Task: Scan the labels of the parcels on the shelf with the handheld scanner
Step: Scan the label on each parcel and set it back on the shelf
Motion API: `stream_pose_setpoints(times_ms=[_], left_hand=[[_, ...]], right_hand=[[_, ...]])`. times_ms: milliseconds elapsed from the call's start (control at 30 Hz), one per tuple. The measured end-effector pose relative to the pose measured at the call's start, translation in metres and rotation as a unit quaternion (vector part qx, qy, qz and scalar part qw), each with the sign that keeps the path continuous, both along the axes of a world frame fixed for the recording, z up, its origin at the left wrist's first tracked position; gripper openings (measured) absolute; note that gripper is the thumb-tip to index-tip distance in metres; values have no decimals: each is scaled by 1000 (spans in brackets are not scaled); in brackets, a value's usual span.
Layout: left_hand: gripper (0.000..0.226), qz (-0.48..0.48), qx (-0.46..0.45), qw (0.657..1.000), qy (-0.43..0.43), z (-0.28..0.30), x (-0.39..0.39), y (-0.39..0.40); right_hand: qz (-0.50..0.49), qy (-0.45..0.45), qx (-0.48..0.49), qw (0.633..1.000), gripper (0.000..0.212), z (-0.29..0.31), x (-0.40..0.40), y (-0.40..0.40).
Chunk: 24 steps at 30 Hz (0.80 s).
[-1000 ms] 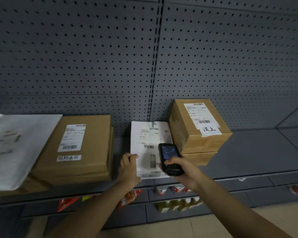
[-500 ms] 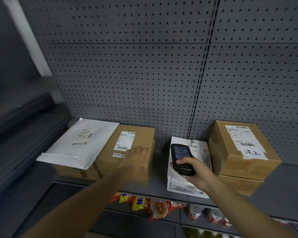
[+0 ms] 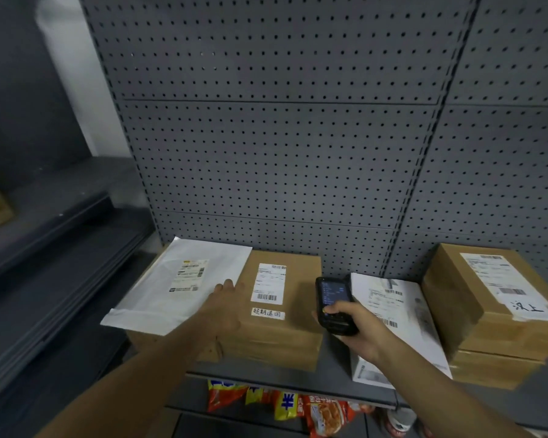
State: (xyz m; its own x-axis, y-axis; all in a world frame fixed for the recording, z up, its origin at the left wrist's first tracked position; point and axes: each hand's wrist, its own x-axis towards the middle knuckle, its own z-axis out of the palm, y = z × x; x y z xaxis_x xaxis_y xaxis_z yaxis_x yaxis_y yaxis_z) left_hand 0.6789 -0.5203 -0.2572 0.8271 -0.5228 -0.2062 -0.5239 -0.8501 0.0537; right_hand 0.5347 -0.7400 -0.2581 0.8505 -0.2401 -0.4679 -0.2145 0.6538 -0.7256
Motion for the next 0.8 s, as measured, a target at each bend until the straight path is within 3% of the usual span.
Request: stream_pose_setpoints(times_ms=[167,433,633,800], left_hand=[[74,-21,2,999,36,-14,24,23],[70,-54,49,997,-13,-28,42,35],[85,-49,75,995,-51,-36,45,32],[80,-58,24,997,-49,-44,45,29]], right_hand=[[-33,5,-16,999,65,-9,20,23],[-73,30,-26,997,85,-22,25,47],[-82,16,-17,996,73,-28,22,48],[-78,30,-36,996,62,-36,21,40]])
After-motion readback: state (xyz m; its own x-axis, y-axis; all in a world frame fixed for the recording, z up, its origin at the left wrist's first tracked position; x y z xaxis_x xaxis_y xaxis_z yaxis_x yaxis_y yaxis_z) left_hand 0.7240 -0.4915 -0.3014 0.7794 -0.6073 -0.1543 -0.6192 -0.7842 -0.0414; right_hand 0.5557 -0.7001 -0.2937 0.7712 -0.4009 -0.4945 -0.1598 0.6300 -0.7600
